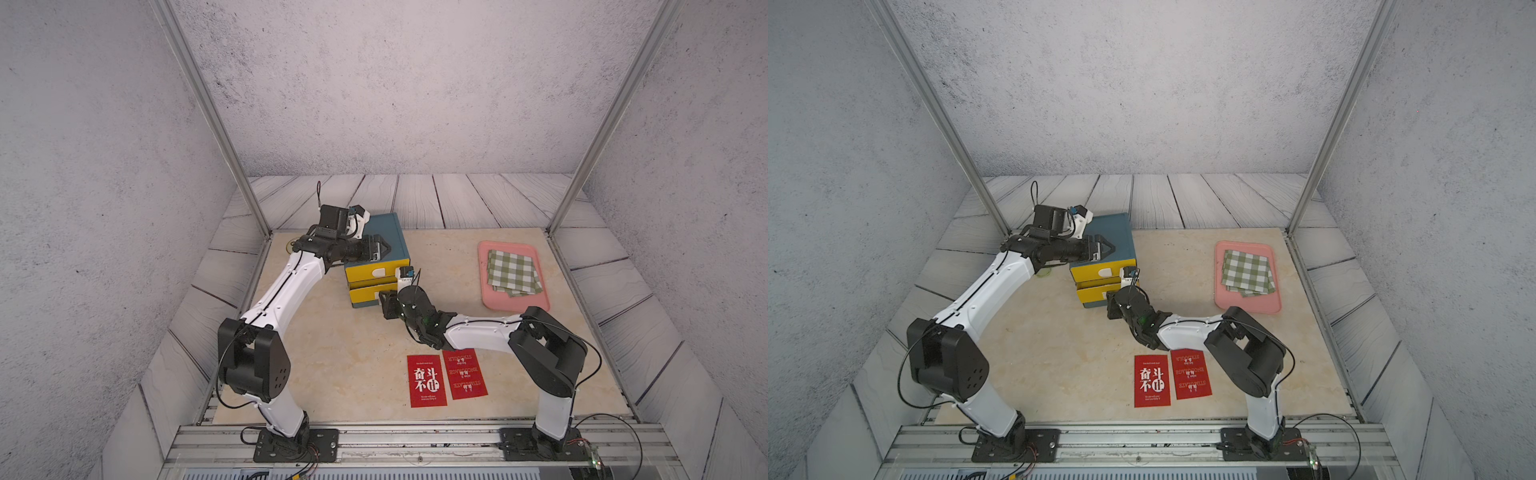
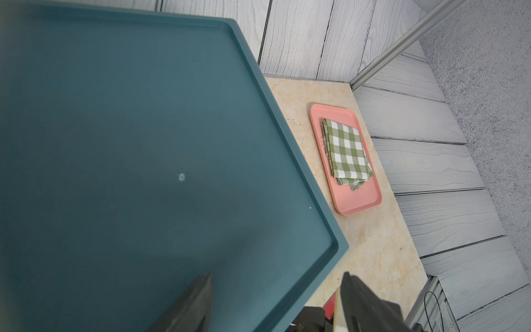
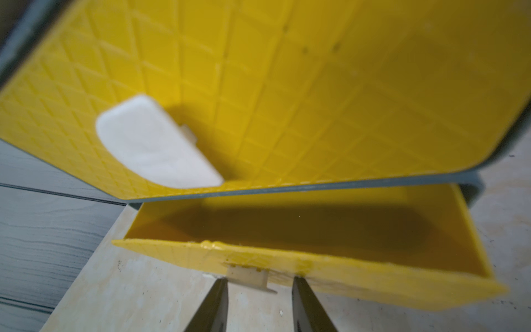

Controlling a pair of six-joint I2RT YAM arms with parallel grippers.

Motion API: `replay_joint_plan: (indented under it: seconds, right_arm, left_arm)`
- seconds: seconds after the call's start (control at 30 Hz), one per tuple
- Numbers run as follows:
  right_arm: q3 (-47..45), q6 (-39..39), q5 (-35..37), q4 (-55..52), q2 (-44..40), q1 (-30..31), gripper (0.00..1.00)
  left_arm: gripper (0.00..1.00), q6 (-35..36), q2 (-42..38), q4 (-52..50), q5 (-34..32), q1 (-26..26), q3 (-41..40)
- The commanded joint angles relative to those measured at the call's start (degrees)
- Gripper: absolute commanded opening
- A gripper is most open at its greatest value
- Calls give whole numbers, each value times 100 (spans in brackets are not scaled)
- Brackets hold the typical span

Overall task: Take the postcards out of the drawer
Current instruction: Close the drawer in the storage box.

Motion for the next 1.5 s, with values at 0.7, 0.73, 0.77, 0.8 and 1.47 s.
replay_joint_plan:
  seconds: [0.7, 0.73, 0.77, 0.8, 1.47]
  right_arm:
    - [572, 209, 170, 393, 830, -141, 39]
    - [572, 219, 161, 396, 837, -138, 39]
    - [551, 238, 137, 402, 816, -143, 39]
    - [530, 245, 119, 413, 788, -142, 39]
    - [-1089, 3324, -933, 1168, -232, -188, 40]
  left_arm:
    - [77, 34, -12, -549, 21, 38, -103]
    - [77, 52, -1, -566, 21, 40, -106]
    - [77, 64, -1, -576, 21, 40, -99]
    - [77, 72, 7, -579, 13, 40, -94]
    - [78, 109, 46, -540, 146, 181, 221]
